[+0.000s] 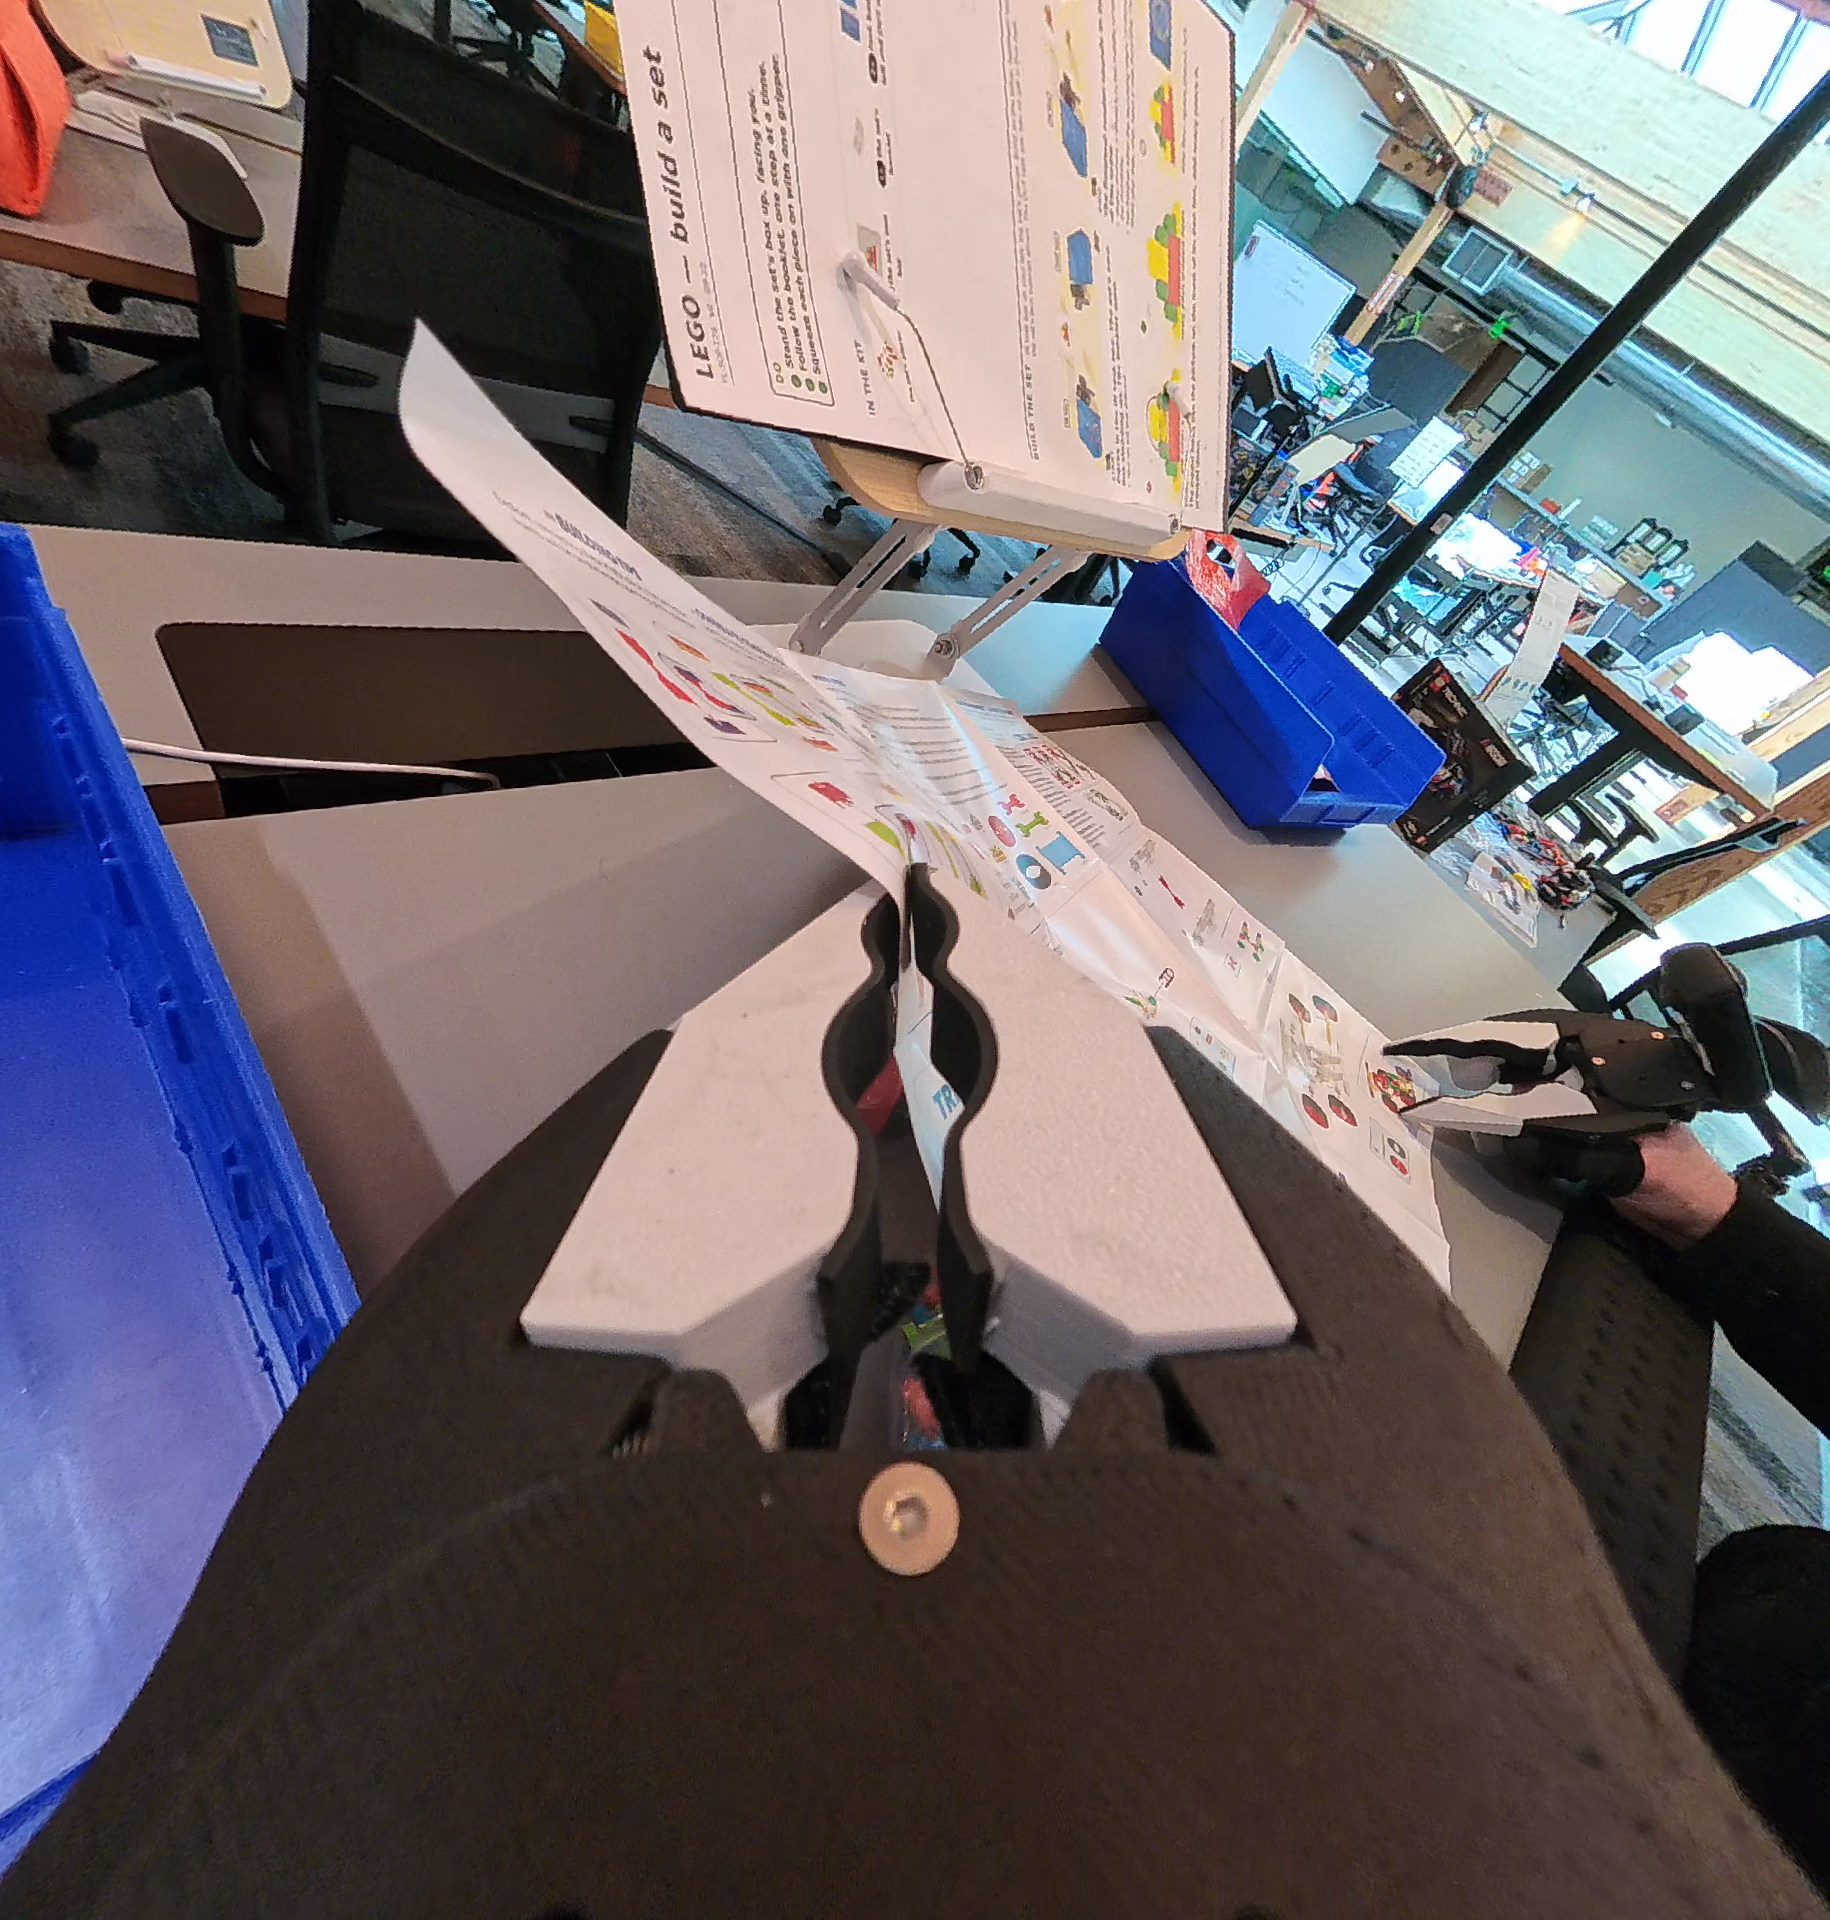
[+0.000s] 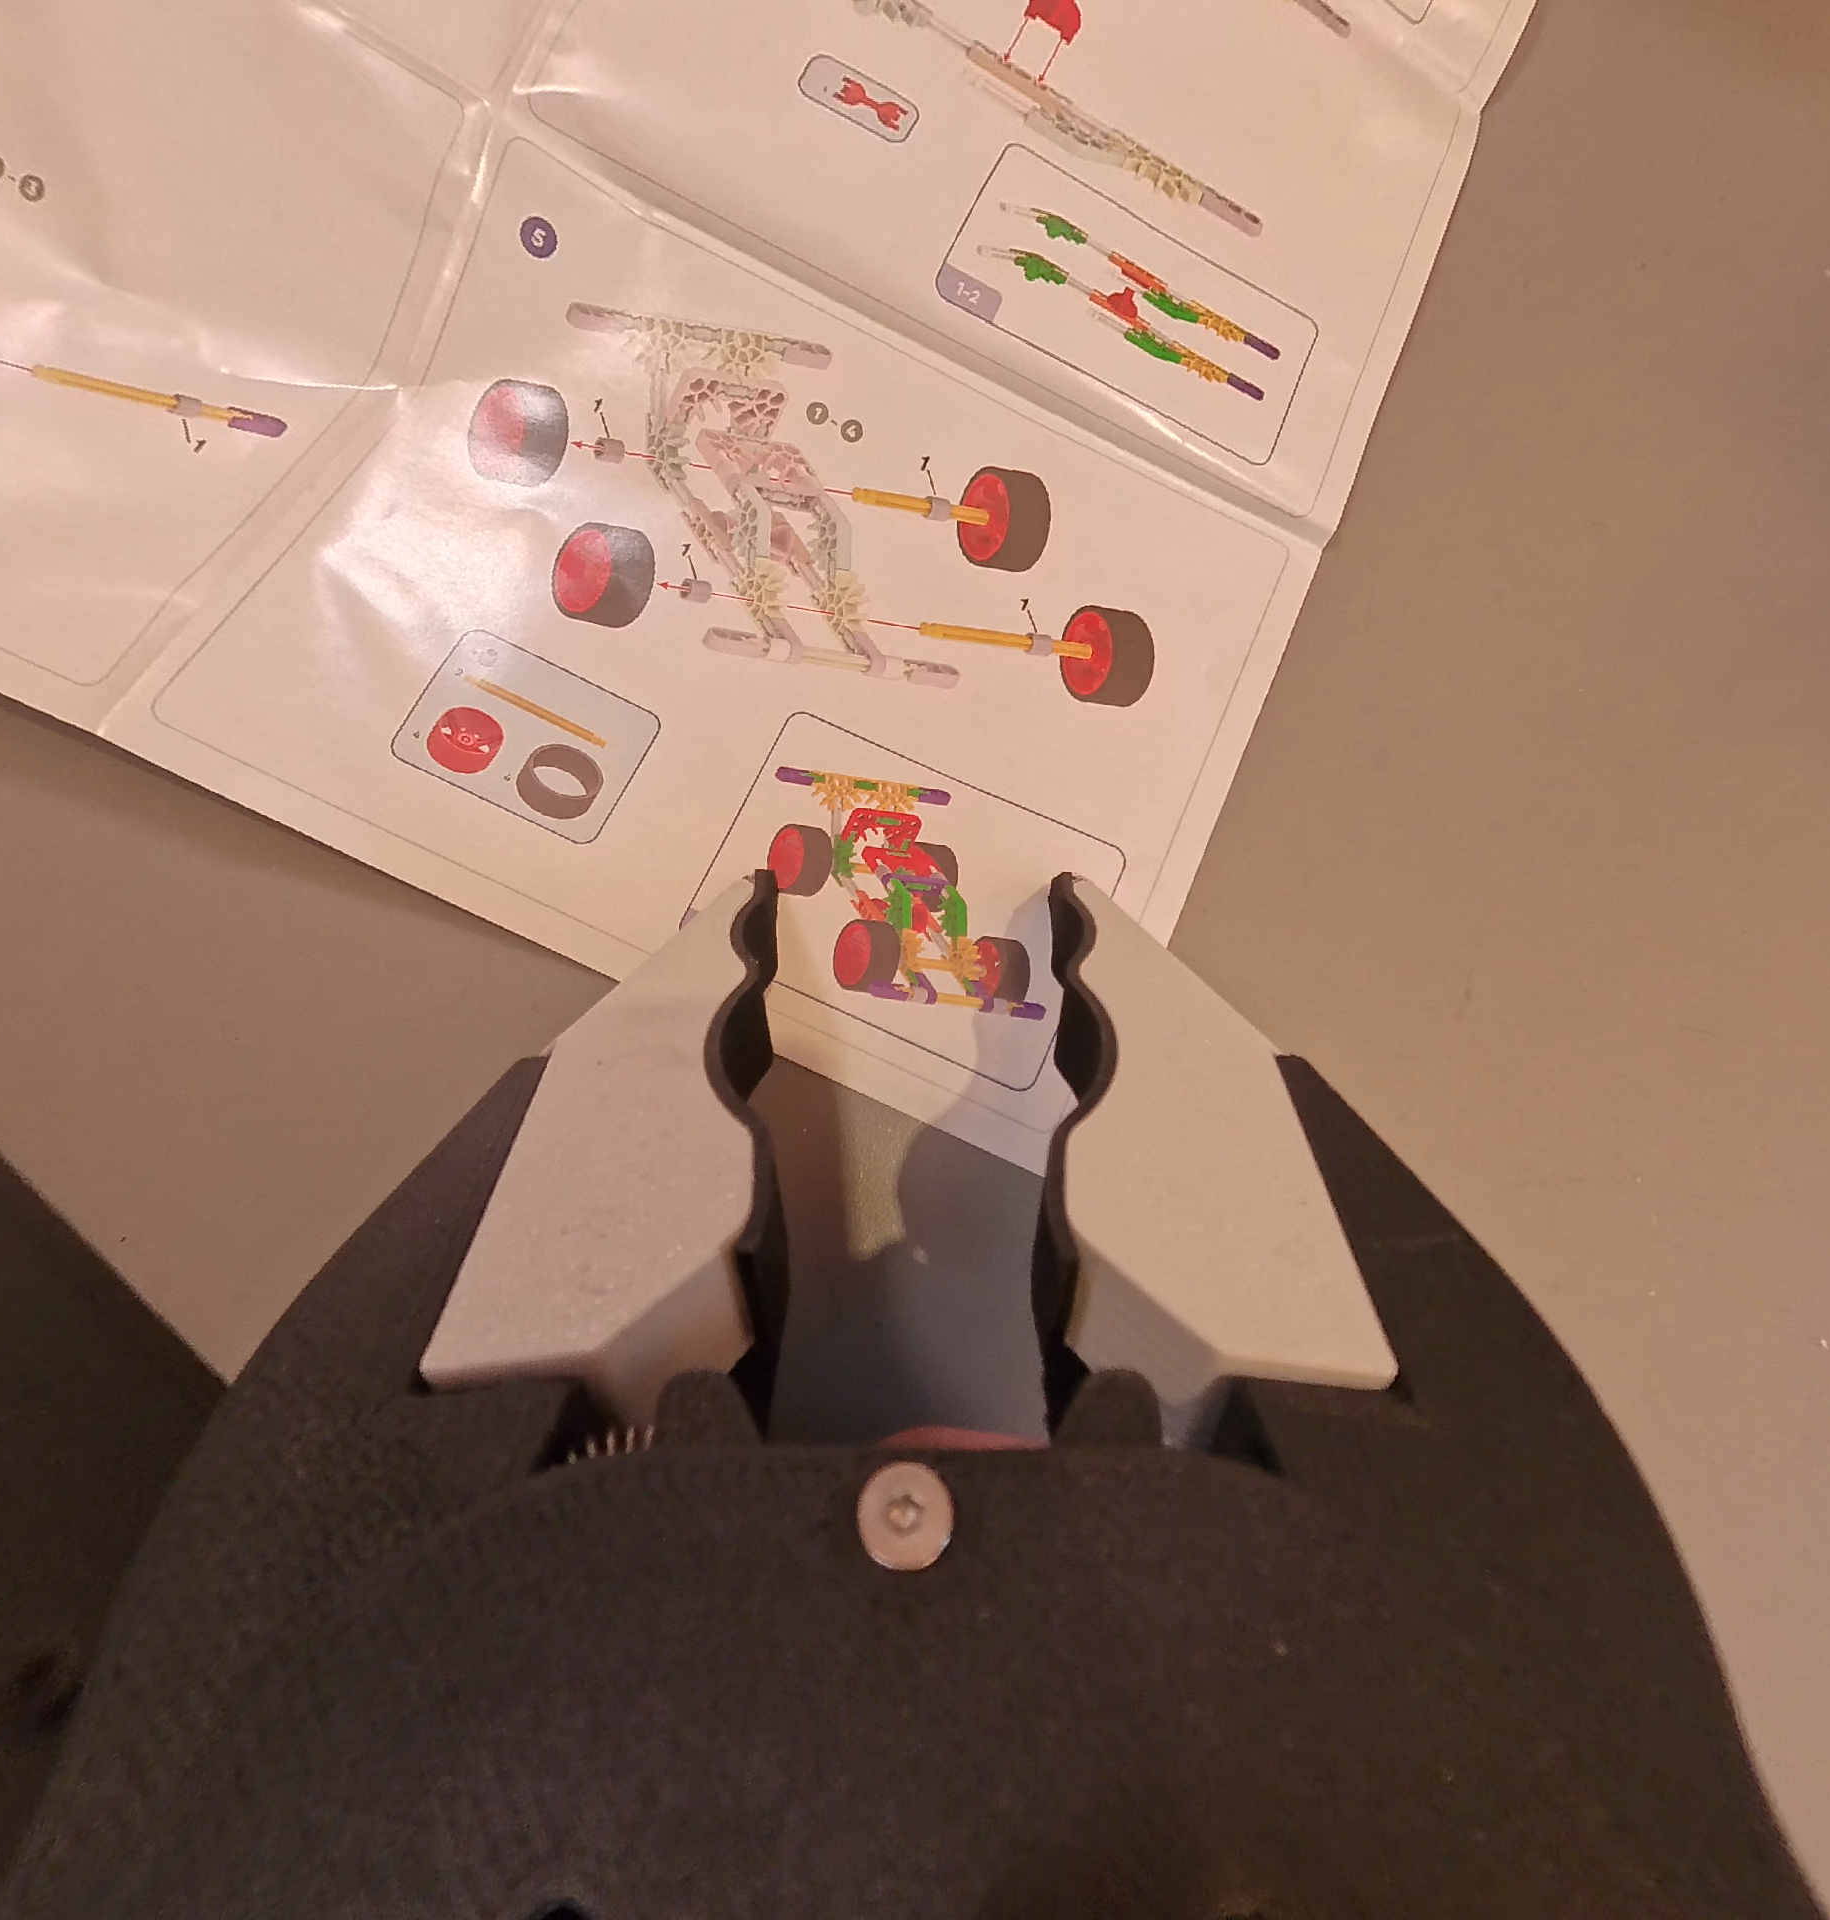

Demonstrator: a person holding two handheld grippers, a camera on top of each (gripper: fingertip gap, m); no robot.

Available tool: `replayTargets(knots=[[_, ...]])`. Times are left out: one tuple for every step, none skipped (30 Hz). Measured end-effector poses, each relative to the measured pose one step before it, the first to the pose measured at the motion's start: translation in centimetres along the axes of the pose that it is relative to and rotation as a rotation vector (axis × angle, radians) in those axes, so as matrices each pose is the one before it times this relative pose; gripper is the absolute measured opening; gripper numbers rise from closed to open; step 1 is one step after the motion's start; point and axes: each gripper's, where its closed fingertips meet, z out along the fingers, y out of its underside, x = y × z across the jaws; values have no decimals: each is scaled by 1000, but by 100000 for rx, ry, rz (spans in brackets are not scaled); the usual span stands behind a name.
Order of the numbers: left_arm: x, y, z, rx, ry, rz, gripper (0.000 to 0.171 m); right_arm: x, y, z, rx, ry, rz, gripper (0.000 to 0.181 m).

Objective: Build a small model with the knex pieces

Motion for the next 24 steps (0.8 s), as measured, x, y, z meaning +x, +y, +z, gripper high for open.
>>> replayTargets(knots=[[67, -49, -73, 160, 56, 357, 0, 4, 7, 7, 6, 12, -34, 52], [64, -51, -59, 207, 54, 277, 0, -9, -3, 2, 10, 12, -49, 51], [57, -45, -68, 230, 40, 232, 0, -6, 3, -4, 4, 3, -19, 52], [79, -48, -67, 255, 49, 291, 0, -3, 1, 0, -4, -17, 10, 52], [78, -52, -65, 283, 73, 351, 0, -2, 8, 7, -1, -9, 7, 51], [82, -51, -53, 305, 129, 283, 0, 0, -7, 7, 10, 30, -31, 51], [85, -50, -53, 293, 134, 248, 0, 2, 1, -3, 19, 47, -54, 51], [79, -60, -48, 273, 92, 260, 0, -4, 3, -4, 10, 15, -23, 51], [79, -51, -47, 262, 122, 269, 0, -3, 1, 0, -4, -9, 18, 51], [85, -56, -57, 263, 119, 289, 0, -3, 1, 0, -4, -12, 14, 51], [79, -52, -40, 284, 94, 324, 0, 5, 4, 11, -3, -12, 13, 51], [80, -44, -50, 209, 96, 204, 0, -4, 1, 0, -4, -21, 9, 52], [61, -26, -40, 174, 27, 159, 0, -5, 1, 0, -5, -34, 6, 52], [46, -22, -41, 194, 15, 178, 0, -4, 0, 0, -1, -33, -4, 52], [40, -38, -40, 197, 36, 181, 0, -2, 0, 0, -3, -21, -7, 51], [39, -25, -40, 169, 33, 138, 0, -3, 8, 6, -7, -17, 8, 51], [25, -29, -18, 156, 50, 24, 0, -4, 1, 0, -5, -16, 20, 51], [28, -12, -14, 119, 57, 53, 0, -3, 0, 0, -3, -12, 12, 51], [37, -28, -13, 121, 48, 142, 0, 4, -3, 4, -5, -24, 9, 51], [54, -24, -22, 162, 86, 204, 0, 3, 11, 4, -15, -61, 42, 51], [61, -49, -22, 263, 153, 181, 0, 1, -5, 7, -21, -73, 74, 51], [72, -52, -33, 334, 170, 173, 0, 3, 3, -3, -15, -52, 56, 51], [54, -42, -26, 296, 118, 216, 0, 1, 4, 11, -9, -38, 26, 51], [56, -38, -21, 287, 118, 299, 0, -1, -3, 4, -11, -43, 42, 51]])
